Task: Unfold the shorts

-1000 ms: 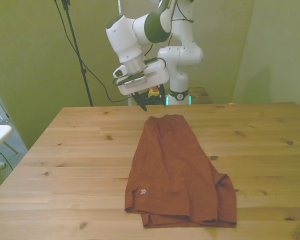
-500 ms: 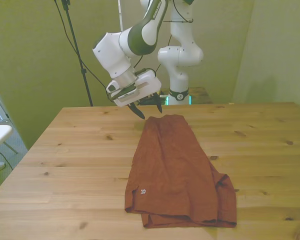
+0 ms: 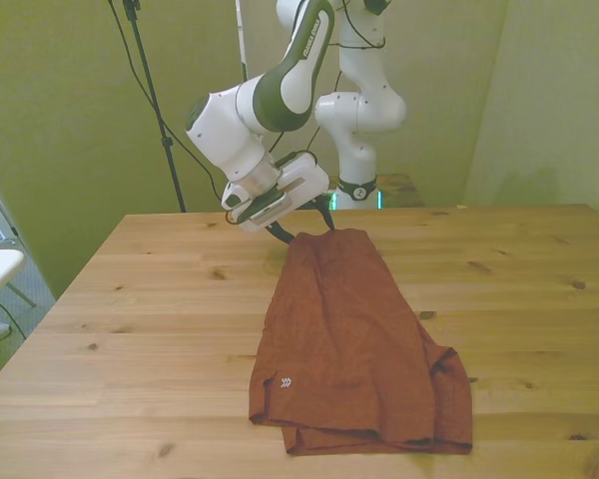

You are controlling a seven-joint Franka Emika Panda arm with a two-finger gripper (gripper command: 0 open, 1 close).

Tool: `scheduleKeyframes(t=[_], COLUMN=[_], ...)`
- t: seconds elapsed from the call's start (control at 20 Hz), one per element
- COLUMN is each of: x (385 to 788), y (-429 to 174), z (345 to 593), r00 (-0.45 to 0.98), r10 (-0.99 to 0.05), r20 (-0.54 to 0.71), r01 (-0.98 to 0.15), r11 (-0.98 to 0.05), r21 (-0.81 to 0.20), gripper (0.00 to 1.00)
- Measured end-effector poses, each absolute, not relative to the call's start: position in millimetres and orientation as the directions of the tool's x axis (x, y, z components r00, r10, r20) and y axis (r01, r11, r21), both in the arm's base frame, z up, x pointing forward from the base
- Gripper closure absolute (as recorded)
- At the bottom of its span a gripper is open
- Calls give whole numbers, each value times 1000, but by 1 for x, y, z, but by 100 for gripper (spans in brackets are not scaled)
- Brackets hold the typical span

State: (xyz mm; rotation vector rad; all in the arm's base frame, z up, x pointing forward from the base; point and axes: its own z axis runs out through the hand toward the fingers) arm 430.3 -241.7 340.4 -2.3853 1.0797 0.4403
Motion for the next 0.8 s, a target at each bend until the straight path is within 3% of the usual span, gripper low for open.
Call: scheduleKeyframes(t=[0.8], x=[440], y=[-244], z=[336], r00=[659], r10=[-591], r20=[-465], r01=[-745], r11=[-597], r21=[-298], gripper=[100])
